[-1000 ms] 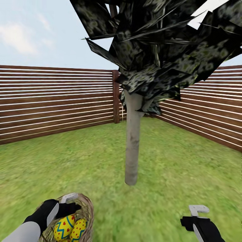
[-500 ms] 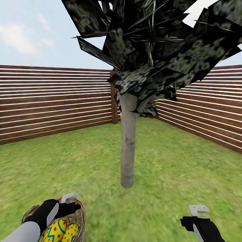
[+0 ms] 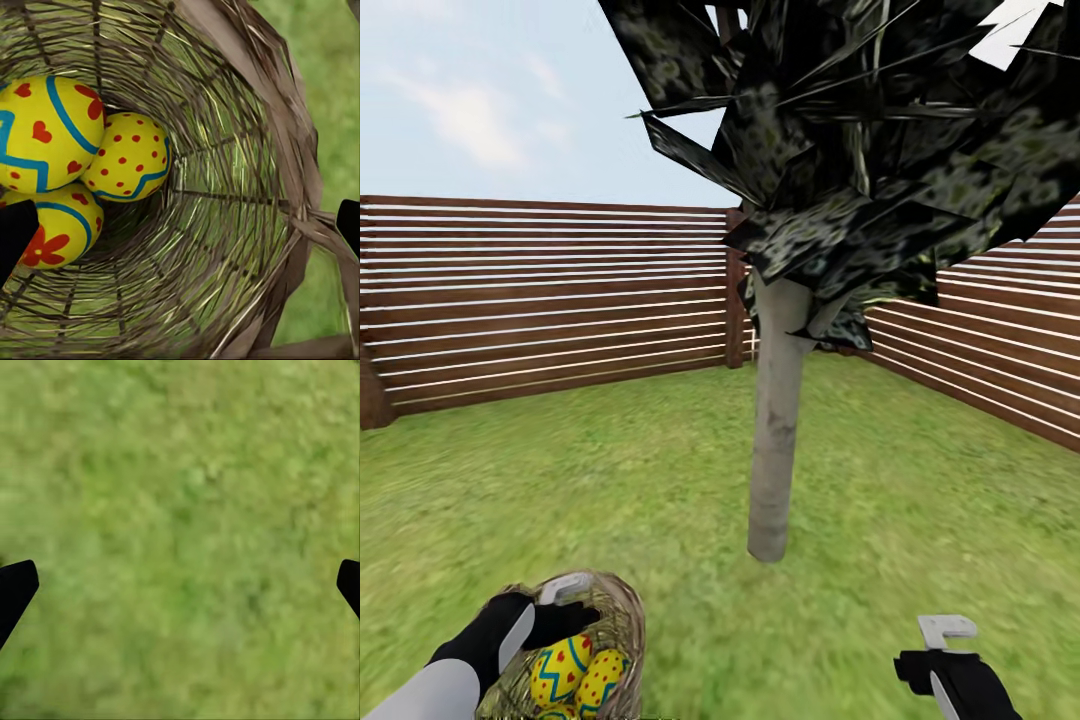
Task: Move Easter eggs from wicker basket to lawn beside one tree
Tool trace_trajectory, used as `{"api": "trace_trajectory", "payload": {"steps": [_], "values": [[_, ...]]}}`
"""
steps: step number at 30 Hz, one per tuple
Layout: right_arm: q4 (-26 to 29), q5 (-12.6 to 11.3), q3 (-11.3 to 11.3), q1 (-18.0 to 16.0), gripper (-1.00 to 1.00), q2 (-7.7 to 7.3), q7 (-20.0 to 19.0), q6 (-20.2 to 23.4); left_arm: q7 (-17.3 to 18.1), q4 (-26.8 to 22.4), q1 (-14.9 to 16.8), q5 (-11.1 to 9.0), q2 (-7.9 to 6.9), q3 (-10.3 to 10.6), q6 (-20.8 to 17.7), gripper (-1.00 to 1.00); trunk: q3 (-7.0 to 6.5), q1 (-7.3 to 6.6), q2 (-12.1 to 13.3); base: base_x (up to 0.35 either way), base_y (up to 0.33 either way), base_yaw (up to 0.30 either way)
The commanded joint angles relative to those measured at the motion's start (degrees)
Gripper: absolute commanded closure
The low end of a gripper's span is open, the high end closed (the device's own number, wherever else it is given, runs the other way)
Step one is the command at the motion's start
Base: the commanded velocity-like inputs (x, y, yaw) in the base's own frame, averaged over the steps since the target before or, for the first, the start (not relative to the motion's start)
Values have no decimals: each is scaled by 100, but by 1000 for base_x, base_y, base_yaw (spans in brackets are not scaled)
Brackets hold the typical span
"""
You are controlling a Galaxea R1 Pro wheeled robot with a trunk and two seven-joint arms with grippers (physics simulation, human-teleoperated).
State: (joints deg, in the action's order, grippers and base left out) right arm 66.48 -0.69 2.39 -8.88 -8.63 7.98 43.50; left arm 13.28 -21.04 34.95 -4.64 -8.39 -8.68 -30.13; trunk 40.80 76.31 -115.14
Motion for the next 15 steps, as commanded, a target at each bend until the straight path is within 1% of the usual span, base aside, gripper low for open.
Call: {"api": "trace_trajectory", "payload": {"steps": [1, 5, 7, 11, 14, 15], "values": [[-1, -16, 3, -2, -100, -5, 18, 28, -5, -7, 3, -46, 0, -28, -42, -100, 6, -1, -3, 0, 0, 165], [-5, -55, 25, -3, -100, -25, -10, 34, -10, -8, 3, -46, 3, -29, -38, -100, 6, -1, -3, 0, 0, 61], [-15, -90, 20, -1, -100, -53, -30, 35, -14, -6, 3, -46, 3, -22, -37, -100, 6, -1, -3, 0, 0, 10], [-20, -94, 22, -3, -100, -55, -35, 40, -17, -6, 3, -46, 4, -20, -37, -100, 6, -1, -3, 0, 0, 2], [-117, -100, -21, -1, -100, -147, -53, 35, 8, 61, 3, -55, -83, -20, 25, -100, 6, -1, -3, 0, 0, 0], [-149, -100, -21, -1, -100, -147, -53, 35, 8, 61, 3, -55, -90, -20, 25, -100, 6, -1, -3, 0, 0, 0]]}}
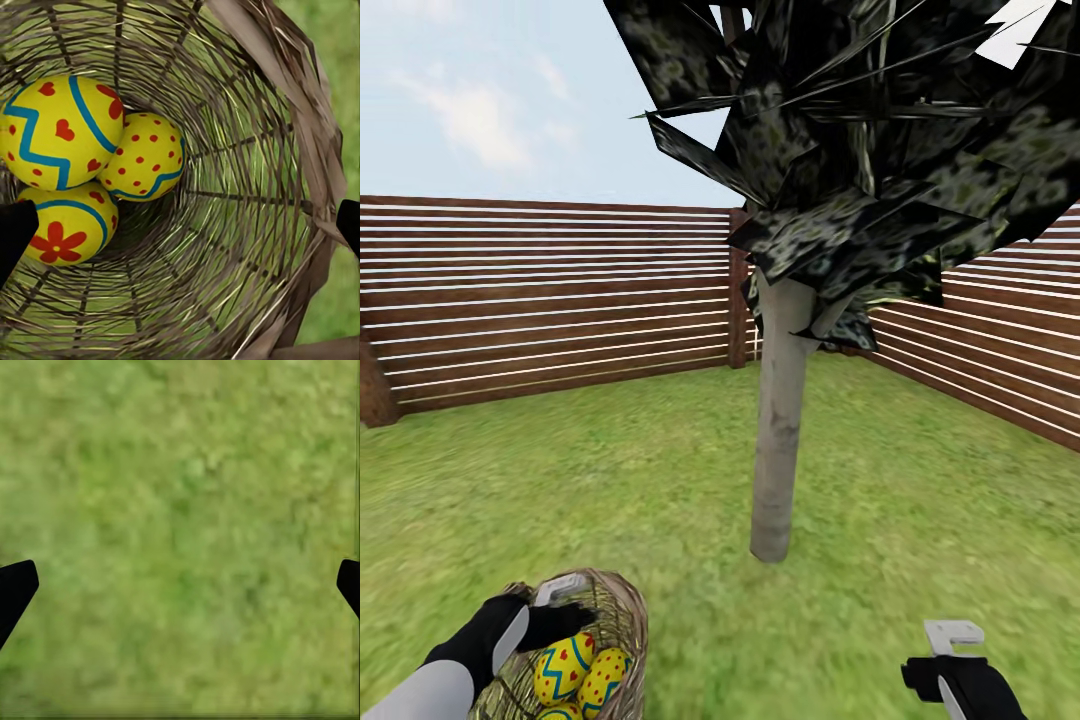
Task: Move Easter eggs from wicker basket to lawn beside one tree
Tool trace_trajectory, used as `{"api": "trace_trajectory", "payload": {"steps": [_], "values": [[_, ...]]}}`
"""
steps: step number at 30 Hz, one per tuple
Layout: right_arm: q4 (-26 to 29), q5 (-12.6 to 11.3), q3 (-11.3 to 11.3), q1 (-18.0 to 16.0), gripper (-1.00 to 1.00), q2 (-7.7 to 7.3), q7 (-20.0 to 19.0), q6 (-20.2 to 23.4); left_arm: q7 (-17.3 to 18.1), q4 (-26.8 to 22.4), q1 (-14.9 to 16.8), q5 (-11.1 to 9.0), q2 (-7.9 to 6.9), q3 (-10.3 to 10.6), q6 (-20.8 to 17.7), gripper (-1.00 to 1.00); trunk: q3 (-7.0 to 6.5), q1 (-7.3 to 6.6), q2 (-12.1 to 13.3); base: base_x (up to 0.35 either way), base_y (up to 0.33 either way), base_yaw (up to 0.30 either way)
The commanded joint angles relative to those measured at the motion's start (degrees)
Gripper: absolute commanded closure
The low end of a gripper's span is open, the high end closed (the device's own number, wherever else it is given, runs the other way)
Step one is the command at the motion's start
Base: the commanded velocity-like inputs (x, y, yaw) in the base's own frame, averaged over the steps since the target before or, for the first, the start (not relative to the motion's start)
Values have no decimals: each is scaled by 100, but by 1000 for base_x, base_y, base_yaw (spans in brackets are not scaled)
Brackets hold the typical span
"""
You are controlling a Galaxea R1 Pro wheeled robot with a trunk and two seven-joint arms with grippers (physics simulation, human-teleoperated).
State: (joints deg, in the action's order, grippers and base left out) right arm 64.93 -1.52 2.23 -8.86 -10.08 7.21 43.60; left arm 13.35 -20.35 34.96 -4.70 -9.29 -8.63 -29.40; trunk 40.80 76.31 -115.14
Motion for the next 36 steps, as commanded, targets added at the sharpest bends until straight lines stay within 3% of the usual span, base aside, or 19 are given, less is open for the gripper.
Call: {"api": "trace_trajectory", "payload": {"steps": [1, 10, 36], "values": [[-27, -17, -4, -3, -100, -1, 24, 26, 0, -8, 2, -49, 1, -25, -49, -100, 6, -1, -3, 0, 0, 0], [-220, 39, 35, -2, -100, 162, 45, 10, -41, -30, 2, -36, 263, -41, 153, -100, 6, -1, -3, 0, 0, 0], [-226, 29, 55, -6, -100, 173, 62, 15, -58, -37, 2, -32, 235, -44, 270, -100, 6, -1, -3, 0, 0, 0]]}}
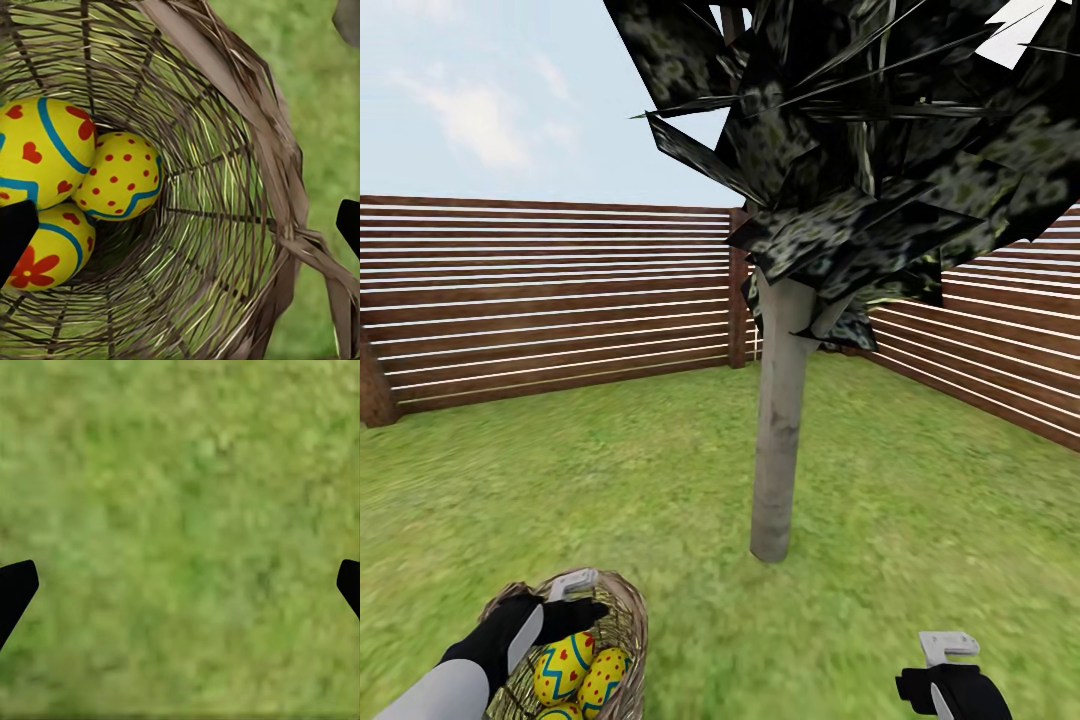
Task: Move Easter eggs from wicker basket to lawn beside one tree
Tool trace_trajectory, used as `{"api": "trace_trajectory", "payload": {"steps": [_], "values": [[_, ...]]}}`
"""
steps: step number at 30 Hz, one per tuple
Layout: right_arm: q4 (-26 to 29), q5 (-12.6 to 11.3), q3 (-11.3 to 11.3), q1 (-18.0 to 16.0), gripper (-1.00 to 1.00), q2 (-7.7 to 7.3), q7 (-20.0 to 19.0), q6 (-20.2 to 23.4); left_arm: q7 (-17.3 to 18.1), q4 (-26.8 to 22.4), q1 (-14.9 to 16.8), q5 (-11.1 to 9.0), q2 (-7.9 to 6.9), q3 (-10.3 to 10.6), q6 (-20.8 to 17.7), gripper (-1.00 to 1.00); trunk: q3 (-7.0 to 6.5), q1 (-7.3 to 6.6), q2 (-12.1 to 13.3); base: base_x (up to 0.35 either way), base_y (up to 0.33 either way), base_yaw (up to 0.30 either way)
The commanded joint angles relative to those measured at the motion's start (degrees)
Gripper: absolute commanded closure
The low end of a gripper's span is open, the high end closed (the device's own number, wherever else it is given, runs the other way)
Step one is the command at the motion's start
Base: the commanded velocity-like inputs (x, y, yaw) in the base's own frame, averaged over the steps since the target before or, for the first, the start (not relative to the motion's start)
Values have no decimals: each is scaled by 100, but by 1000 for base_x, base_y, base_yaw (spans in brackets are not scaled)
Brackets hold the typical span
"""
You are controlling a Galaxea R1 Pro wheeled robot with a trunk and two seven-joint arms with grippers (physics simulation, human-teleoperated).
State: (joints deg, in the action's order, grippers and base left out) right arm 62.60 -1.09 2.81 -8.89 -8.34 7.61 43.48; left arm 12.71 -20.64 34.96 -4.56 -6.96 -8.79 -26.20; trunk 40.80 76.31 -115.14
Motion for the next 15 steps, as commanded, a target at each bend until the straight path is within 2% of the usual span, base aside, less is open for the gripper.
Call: {"api": "trace_trajectory", "payload": {"steps": [1, 6, 15], "values": [[6, -10, -6, -1, -100, -1, 21, 26, 4, -9, 2, -46, -2, -28, -50, -100, 6, -1, -3, 0, 0, 0], [6, -6, -10, -1, -100, -1, 21, 21, 3, -10, 2, -46, -32, -32, -62, -100, 6, -1, -3, -57, 0, 0], [6, -5, -17, -1, -100, 6, 21, 20, 3, -10, 2, -45, -44, -35, -94, -100, 6, -1, -3, -306, 0, 0]]}}
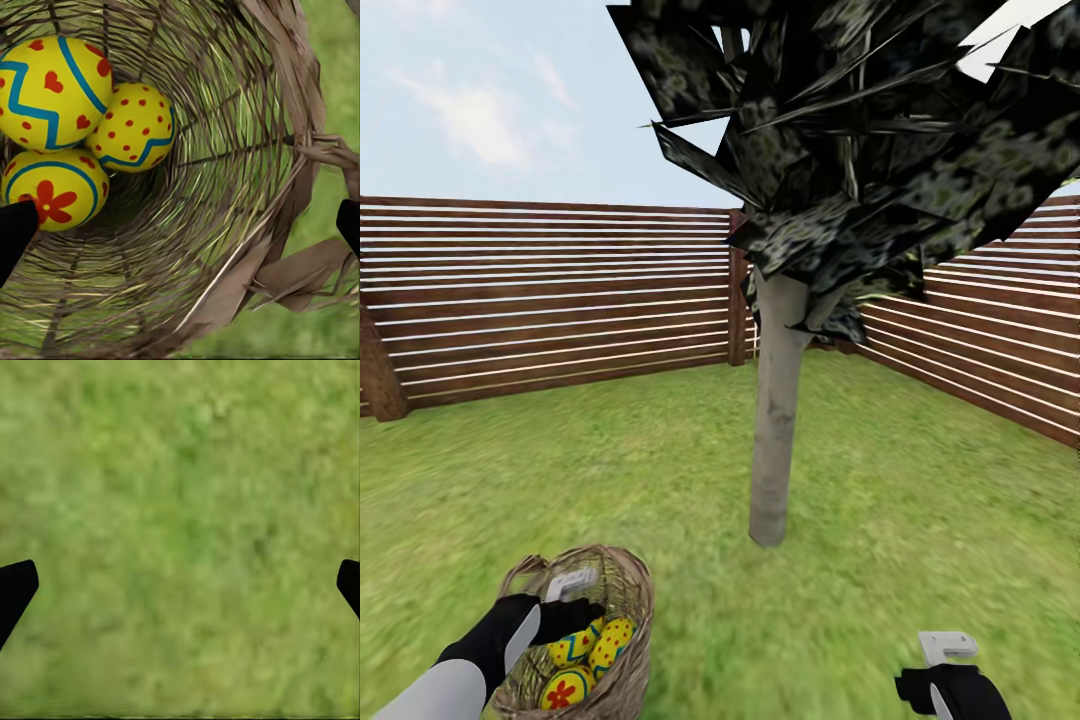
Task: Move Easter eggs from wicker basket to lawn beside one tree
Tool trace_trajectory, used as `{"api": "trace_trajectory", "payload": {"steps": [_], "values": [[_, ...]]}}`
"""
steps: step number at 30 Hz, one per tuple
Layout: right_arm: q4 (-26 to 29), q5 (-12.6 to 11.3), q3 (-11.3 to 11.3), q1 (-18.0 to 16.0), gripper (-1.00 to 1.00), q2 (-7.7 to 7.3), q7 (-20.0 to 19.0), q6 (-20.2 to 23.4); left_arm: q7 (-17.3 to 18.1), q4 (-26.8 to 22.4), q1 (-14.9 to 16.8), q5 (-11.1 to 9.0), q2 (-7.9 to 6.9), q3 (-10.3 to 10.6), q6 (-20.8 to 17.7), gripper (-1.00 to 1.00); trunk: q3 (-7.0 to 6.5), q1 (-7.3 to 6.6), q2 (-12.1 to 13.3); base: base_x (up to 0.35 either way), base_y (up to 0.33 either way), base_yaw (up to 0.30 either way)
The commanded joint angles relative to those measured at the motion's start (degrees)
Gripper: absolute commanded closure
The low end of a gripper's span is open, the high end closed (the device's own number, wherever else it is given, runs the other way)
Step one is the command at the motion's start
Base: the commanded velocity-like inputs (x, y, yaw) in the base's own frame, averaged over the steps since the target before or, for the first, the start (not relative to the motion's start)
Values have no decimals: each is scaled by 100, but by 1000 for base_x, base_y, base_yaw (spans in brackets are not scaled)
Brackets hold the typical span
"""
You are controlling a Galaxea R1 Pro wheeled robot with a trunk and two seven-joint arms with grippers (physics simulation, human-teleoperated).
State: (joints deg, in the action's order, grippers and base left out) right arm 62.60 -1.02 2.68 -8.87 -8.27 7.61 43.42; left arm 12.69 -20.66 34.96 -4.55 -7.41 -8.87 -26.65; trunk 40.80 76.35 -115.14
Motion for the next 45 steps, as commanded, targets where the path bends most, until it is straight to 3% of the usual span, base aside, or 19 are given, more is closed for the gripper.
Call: {"api": "trace_trajectory", "payload": {"steps": [1, 16, 32, 45], "values": [[6, -13, -4, -3, -100, 0, 21, 26, 5, -8, 2, -46, 5, -27, -50, -100, 6, -4, -3, -233, 0, 0], [6, -13, -13, 0, -100, 0, 21, 26, 5, -8, 2, -55, 29, -27, -21, -100, 6, -4, -3, 34, 153, 0], [-3, -13, -16, 0, -100, 0, 21, 26, 5, -8, 2, -59, 32, -27, 11, -100, 6, -4, -3, 8, 11, 0], [-4, -13, -14, -1, -100, 2, 21, 26, 5, -8, 2, -57, 23, -172, -15, -100, 239, 281, -524, 0, 0, 0]]}}
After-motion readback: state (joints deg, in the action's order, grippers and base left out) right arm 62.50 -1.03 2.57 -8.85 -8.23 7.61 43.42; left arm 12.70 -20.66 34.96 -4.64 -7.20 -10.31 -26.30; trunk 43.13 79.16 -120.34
